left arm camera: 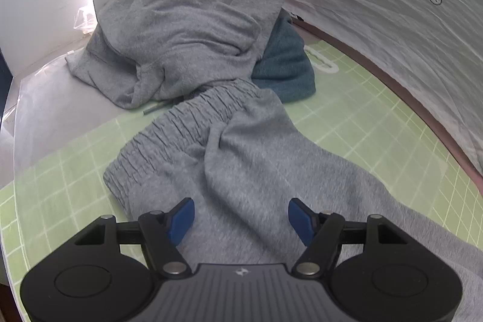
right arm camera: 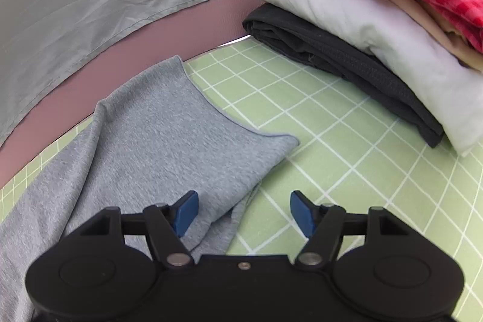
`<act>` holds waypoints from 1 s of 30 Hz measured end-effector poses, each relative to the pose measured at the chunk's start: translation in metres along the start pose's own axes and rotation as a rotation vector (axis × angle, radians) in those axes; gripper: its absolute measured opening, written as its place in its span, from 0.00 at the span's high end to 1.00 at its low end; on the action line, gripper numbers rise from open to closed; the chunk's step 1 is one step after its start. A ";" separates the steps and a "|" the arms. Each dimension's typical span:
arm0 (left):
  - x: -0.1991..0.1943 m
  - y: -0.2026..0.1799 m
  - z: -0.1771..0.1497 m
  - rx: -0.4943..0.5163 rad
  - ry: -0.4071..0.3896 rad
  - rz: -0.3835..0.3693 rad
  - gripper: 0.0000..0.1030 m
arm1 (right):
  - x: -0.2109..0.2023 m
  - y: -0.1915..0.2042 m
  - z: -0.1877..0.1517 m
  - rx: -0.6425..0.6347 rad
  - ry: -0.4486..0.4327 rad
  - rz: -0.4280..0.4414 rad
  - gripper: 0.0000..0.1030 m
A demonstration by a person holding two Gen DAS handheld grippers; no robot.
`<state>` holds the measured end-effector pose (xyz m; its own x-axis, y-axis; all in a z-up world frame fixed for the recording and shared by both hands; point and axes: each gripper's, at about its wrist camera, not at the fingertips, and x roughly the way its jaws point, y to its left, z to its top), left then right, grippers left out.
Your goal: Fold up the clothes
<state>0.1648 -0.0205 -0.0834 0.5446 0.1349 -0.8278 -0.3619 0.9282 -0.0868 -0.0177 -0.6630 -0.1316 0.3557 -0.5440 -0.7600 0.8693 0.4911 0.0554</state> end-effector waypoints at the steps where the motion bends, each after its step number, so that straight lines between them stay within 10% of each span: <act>1: 0.001 -0.003 -0.004 0.007 0.012 -0.001 0.32 | 0.002 0.001 -0.001 0.002 0.004 0.002 0.34; 5: 0.006 -0.012 -0.015 0.040 0.039 0.004 0.32 | 0.011 0.004 -0.005 0.010 0.020 0.012 0.40; 10: 0.014 -0.012 -0.022 0.064 0.067 0.025 0.32 | 0.015 0.004 -0.008 0.007 0.032 0.046 0.95; 30: -0.027 0.002 -0.060 0.102 0.100 -0.067 0.32 | -0.096 -0.176 -0.095 0.118 0.034 -0.048 0.83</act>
<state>0.1043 -0.0427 -0.0945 0.4847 0.0409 -0.8737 -0.2457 0.9650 -0.0912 -0.2377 -0.6327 -0.1295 0.3023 -0.5407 -0.7850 0.9202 0.3805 0.0923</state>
